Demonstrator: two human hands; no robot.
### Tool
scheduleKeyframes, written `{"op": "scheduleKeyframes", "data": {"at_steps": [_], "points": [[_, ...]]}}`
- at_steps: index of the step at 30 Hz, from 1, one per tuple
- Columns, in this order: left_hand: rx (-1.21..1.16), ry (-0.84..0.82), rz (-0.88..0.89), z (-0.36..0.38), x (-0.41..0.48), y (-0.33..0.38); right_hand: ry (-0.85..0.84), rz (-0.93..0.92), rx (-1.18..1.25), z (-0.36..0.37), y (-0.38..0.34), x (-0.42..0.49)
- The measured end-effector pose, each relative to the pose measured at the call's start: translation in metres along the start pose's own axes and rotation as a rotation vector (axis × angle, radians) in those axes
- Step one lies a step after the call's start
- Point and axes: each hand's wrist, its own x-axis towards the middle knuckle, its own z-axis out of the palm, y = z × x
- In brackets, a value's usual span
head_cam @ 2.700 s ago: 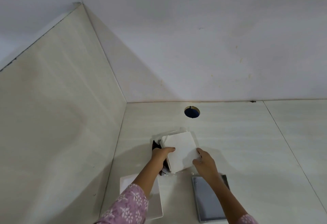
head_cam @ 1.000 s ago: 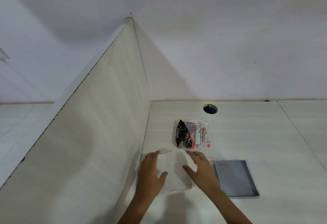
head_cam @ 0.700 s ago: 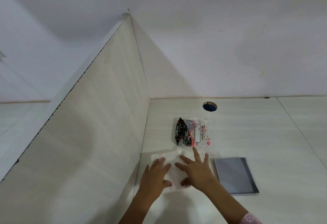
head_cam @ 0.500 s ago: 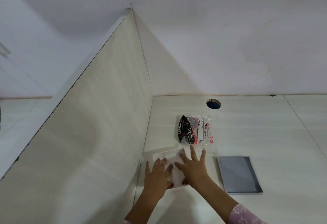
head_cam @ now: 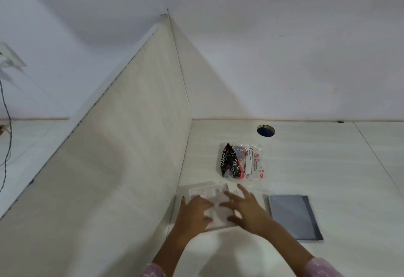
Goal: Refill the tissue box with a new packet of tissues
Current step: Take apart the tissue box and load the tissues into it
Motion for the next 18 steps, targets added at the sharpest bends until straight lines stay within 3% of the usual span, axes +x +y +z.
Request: {"op": "scheduleKeyframes", "data": {"at_steps": [1, 3, 5, 7, 8, 10, 15, 18], "points": [[-0.112, 0.127, 0.027, 0.002, -0.002, 0.002, 0.153, 0.021, 0.139, -0.001, 0.011, -0.013], [-0.279, 0.419, 0.006, 0.007, -0.004, 0.009, 0.384, 0.245, 0.302, -0.002, 0.027, -0.034], [-0.381, 0.582, -0.19, 0.009, -0.004, 0.026, 0.413, 0.511, 0.207, -0.003, 0.047, -0.055], [-0.448, 0.522, -0.486, 0.007, -0.005, 0.03, 0.142, 0.658, 0.041, 0.0, 0.058, -0.062], [-0.49, 0.488, -0.558, 0.008, -0.005, 0.03, 0.016, 0.691, 0.014, 0.002, 0.06, -0.066], [-0.584, 0.489, -0.558, 0.013, -0.003, 0.027, -0.066, 0.683, 0.021, 0.01, 0.064, -0.073], [-0.675, 0.468, -0.415, 0.015, 0.006, 0.027, 0.07, 0.705, -0.12, -0.012, 0.069, -0.068], [-0.711, 0.445, -0.388, 0.016, 0.005, 0.031, 0.285, 0.692, 0.113, -0.067, 0.056, -0.072]]}}
